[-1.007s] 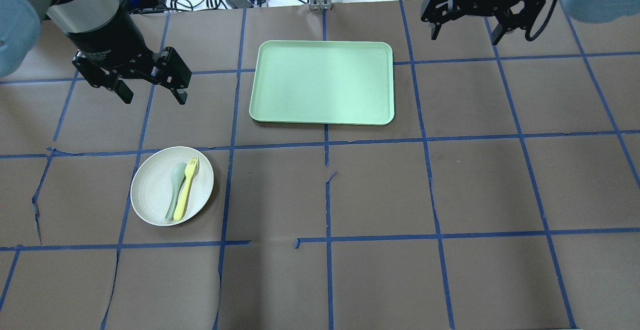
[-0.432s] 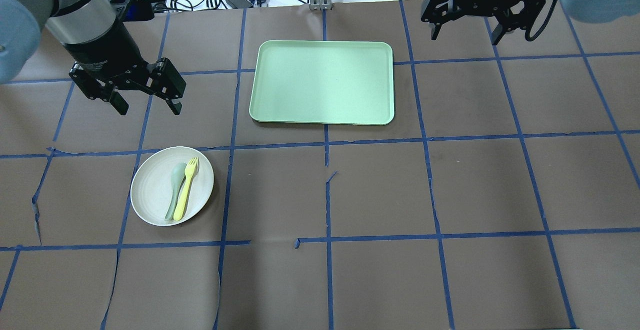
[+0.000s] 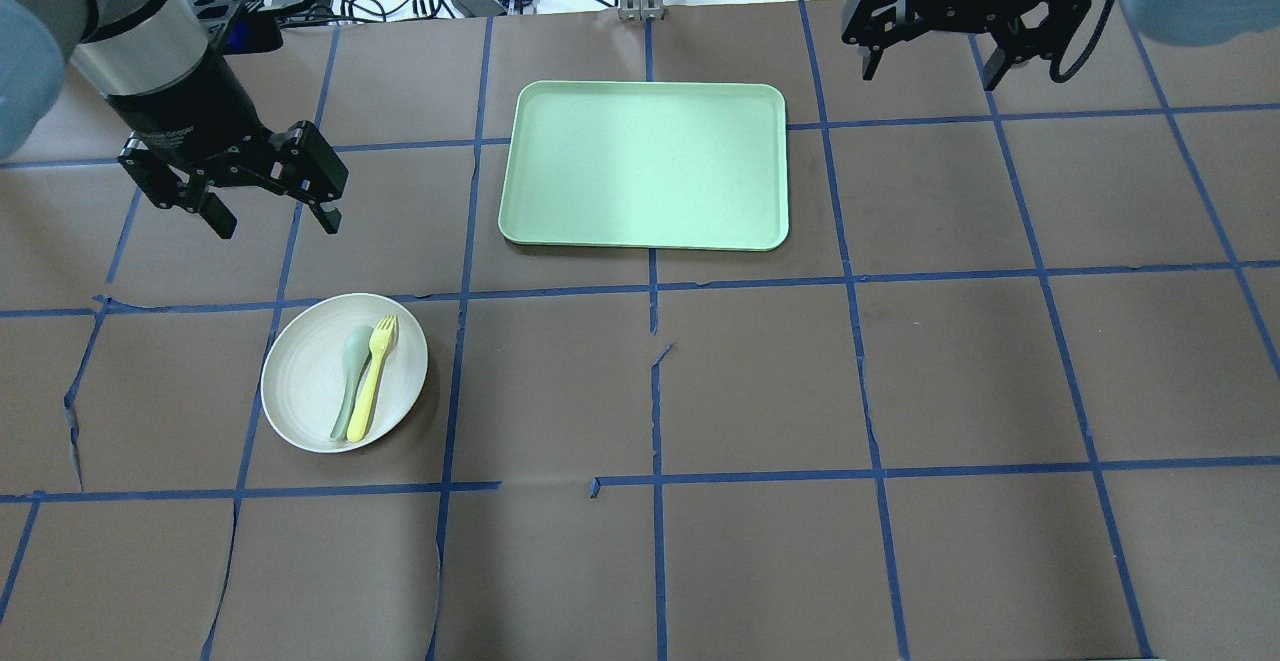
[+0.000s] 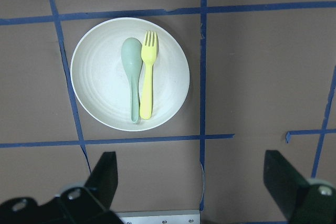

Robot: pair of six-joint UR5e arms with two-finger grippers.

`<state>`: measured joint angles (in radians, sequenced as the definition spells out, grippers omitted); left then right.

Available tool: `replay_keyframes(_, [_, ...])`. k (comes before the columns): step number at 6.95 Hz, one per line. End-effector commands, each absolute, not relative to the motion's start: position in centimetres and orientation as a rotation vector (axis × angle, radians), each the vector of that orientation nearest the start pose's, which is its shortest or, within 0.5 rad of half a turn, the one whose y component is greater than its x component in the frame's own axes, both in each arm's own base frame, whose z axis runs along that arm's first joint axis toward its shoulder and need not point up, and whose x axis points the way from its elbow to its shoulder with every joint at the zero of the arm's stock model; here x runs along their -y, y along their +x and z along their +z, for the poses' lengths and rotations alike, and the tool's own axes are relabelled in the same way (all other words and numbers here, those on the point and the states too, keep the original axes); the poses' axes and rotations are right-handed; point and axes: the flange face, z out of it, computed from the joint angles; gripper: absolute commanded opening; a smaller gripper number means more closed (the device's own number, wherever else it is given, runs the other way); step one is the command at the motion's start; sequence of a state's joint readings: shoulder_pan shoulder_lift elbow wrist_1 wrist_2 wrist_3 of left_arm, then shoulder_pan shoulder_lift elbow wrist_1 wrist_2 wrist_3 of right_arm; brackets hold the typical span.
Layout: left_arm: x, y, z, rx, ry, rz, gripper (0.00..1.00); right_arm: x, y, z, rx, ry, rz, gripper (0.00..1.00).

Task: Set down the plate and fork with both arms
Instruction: 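Move the left gripper down toward the rim of the white plate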

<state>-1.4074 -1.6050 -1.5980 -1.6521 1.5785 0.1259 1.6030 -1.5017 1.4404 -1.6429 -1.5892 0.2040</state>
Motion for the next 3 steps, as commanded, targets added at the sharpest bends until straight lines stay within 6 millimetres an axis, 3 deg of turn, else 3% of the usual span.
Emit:
replay_keyframes(1, [50.8, 3.1, 43.6, -3.154, -0.270, 0.269, 1.00, 52.8, 14.9, 52.5, -3.125, 0.271, -0.212, 1.00])
replay_keyframes(2, [50.2, 6.0, 41.6, -3.187, -0.254, 0.322, 1.00, 52.8, 14.9, 52.5, -3.125, 0.271, -0.212, 1.00])
replay_keyframes(3, [49.4, 7.4, 38.7, -3.208, -0.204, 0.371, 1.00, 52.8, 14.9, 52.5, -3.125, 0.271, -0.212, 1.00])
